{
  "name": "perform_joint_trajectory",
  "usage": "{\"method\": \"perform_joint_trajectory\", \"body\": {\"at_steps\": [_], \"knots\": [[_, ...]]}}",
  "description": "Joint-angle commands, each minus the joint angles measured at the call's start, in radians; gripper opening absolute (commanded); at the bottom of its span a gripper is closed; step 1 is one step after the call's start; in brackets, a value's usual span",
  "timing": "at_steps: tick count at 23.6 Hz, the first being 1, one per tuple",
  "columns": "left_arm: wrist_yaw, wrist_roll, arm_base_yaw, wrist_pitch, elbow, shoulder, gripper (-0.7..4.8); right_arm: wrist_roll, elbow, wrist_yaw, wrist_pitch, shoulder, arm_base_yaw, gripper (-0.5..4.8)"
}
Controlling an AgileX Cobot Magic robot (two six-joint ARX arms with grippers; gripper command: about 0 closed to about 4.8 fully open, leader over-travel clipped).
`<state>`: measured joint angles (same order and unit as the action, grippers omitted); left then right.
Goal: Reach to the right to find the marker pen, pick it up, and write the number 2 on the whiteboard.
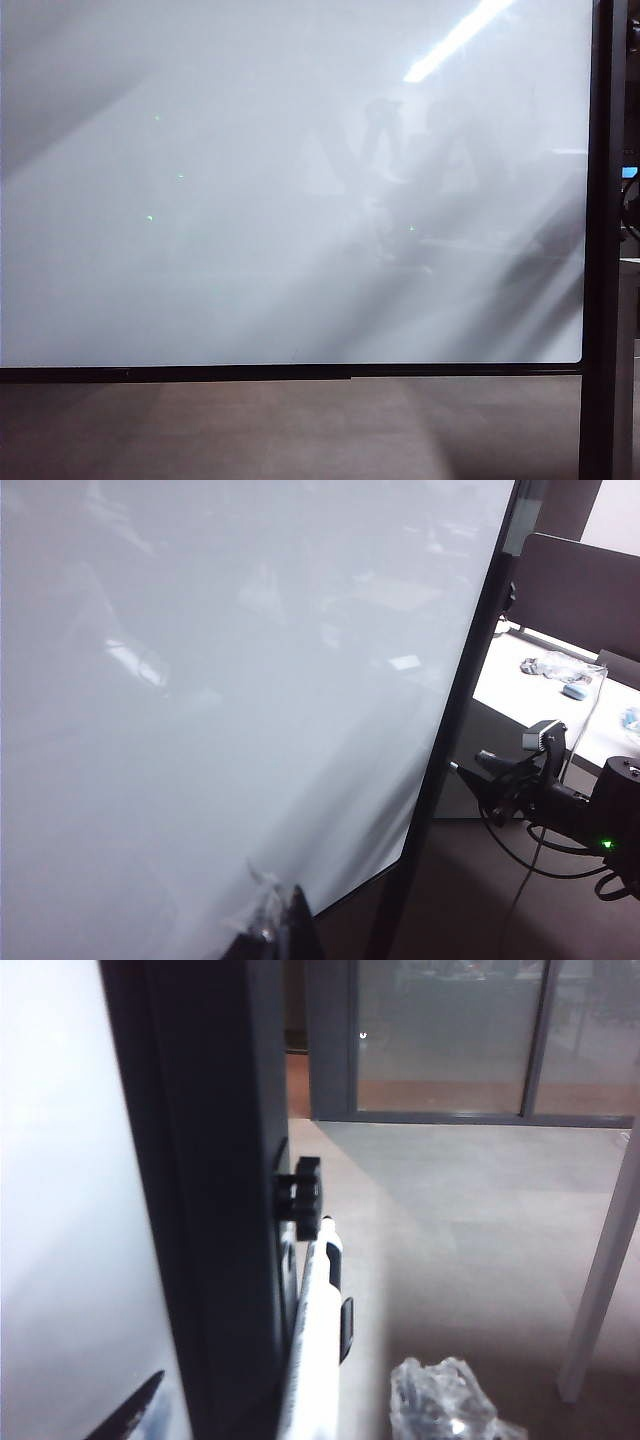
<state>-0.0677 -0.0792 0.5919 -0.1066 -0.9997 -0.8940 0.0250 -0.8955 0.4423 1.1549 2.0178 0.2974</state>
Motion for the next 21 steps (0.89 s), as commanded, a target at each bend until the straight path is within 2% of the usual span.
{"method": "perform_joint_trajectory", "body": {"at_steps": [1, 14, 17, 21], "knots": [[-0.001, 0.004, -0.002, 0.011, -0.005, 0.002, -0.05, -0.003, -0.025, 0.003, 0.016, 0.027, 0.0, 2.79], [0.0, 0.003, -0.002, 0.017, -0.005, 0.002, -0.05, -0.034, -0.063, 0.006, -0.006, 0.047, -0.001, 2.79], [0.0, 0.003, -0.002, 0.017, -0.005, 0.002, -0.05, -0.034, -0.063, 0.005, -0.006, 0.047, -0.002, 2.52], [-0.001, 0.003, -0.001, 0.017, -0.005, 0.002, -0.05, -0.034, -0.063, 0.005, -0.007, 0.047, -0.002, 2.52]]}}
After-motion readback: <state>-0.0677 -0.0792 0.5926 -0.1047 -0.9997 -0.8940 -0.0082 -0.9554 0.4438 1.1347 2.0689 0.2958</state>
